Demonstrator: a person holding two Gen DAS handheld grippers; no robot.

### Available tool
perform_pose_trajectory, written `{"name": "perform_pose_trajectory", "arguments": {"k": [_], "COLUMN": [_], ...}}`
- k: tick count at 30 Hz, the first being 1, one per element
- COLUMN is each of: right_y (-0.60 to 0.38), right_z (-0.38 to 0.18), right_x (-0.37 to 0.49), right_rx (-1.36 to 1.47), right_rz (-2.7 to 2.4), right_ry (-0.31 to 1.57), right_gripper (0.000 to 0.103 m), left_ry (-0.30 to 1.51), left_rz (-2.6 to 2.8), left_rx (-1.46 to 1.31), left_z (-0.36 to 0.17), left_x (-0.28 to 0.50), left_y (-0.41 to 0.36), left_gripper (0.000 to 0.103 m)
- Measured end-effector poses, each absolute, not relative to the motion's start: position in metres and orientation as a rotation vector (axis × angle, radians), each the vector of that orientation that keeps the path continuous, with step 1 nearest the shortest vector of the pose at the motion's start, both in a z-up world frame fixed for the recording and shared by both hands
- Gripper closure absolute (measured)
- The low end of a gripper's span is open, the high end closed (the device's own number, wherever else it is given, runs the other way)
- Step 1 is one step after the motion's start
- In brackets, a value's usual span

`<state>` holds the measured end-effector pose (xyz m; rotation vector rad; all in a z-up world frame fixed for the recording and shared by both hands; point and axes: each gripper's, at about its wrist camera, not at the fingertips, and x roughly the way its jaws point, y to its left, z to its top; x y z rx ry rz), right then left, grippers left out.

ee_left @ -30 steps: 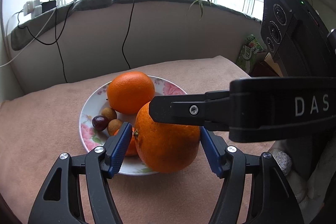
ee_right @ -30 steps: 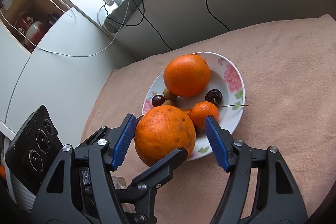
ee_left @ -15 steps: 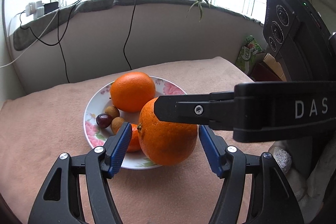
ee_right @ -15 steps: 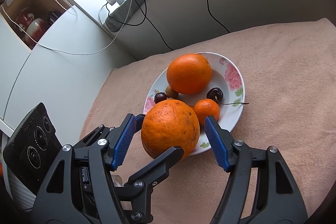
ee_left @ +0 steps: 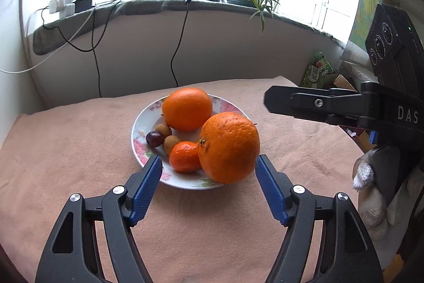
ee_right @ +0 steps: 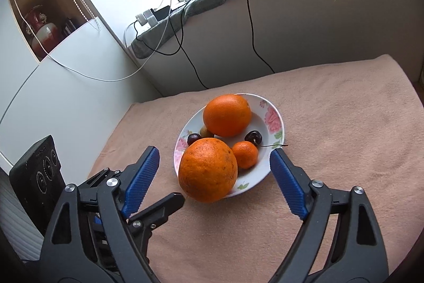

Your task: Organize fruits

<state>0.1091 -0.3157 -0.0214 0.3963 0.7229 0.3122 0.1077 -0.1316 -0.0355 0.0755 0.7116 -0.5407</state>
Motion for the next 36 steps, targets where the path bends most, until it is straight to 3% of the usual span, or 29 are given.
{"name": "perform_pose_trajectory", "arguments": {"k": [8,11,36], "right_y": [-0.307,-0.3,-0.302], "right_z": [-0.012,-0.008,-0.008], "right_x": [0.065,0.049,0.022], "right_rx": [0.252,0.189,0.188], "right_rz": [0.188,0.137,-0.001], "right_ry": [0.629,0.595,0.57], "right_gripper": [0.009,0.009,0.009], "left_ry": [0.679,0.646,0.613], "left_rz": [-0.452,-0.425,-0.357], "left_rx": [0.052,0.05,0.01], "left_z": [-0.022,-0.012,0.0], "left_x": [0.083,0.073,0.053], "left_y": [-0.106,-0.099,-0.077], "left_gripper": [0.03,0.021,0.02]}}
